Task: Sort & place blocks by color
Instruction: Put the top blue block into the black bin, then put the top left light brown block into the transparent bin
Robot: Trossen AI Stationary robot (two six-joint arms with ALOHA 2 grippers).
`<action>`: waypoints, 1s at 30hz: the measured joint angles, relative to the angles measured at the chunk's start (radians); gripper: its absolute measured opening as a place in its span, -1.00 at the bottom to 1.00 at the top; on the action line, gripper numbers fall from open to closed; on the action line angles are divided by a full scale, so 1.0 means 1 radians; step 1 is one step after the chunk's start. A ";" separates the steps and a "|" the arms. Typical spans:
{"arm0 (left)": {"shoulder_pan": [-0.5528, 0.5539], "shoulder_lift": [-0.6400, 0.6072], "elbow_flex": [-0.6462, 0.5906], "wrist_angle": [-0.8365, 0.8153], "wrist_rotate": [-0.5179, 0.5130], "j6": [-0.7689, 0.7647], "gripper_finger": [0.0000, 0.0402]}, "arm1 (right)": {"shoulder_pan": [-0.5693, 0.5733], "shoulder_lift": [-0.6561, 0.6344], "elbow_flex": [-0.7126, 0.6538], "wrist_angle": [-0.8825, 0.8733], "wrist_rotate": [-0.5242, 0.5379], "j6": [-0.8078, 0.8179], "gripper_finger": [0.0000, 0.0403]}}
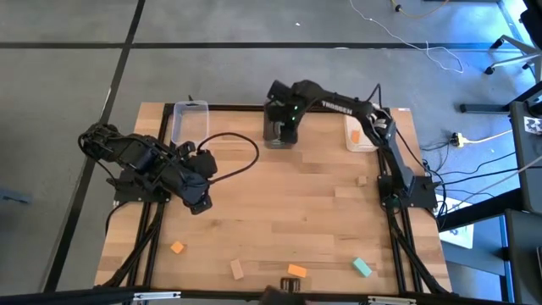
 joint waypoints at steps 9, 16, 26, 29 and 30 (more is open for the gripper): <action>0.000 0.000 0.000 0.000 -0.035 0.000 -0.65 | -0.089 0.074 0.000 0.087 -0.013 0.038 -0.33; 0.000 0.000 0.000 0.001 -0.044 -0.001 -0.65 | -0.103 0.144 0.000 0.088 0.004 0.040 -0.33; 0.001 0.000 0.000 0.001 -0.046 -0.003 -0.65 | -0.102 0.154 0.000 0.083 0.016 0.046 -0.05; 0.001 0.000 0.000 0.001 -0.046 -0.003 -0.65 | -0.102 0.154 0.000 0.081 0.015 0.050 0.12; 0.001 0.000 0.000 0.001 -0.046 -0.003 -0.65 | -0.102 0.154 0.000 0.079 0.015 0.053 0.15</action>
